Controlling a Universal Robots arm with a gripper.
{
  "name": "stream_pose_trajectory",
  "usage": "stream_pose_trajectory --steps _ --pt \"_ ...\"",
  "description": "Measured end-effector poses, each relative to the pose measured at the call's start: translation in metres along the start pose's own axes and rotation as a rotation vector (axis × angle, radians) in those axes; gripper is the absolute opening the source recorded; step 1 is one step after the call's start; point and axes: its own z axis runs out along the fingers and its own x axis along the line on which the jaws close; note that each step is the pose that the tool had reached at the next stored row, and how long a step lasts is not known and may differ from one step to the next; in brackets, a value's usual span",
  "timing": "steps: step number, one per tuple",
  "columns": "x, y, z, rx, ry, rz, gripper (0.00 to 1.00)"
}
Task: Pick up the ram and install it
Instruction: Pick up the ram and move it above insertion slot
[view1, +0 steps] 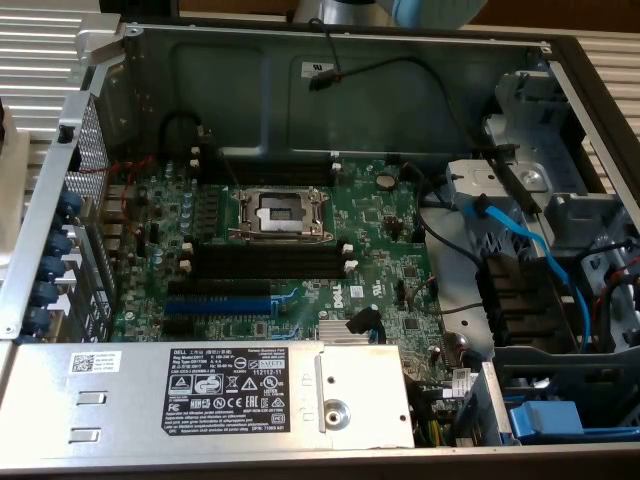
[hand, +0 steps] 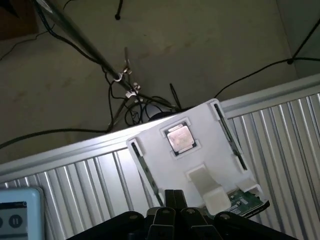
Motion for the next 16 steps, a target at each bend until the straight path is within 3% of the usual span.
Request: stream_pose_trajectory --steps 3,16 --pt "0.0001 0.0 0.0001 -0.0001 0.0001 -0.013 0.1" --pt "0.0 0.0001 0.0 -0.0024 0.0019 -0.251 0.1"
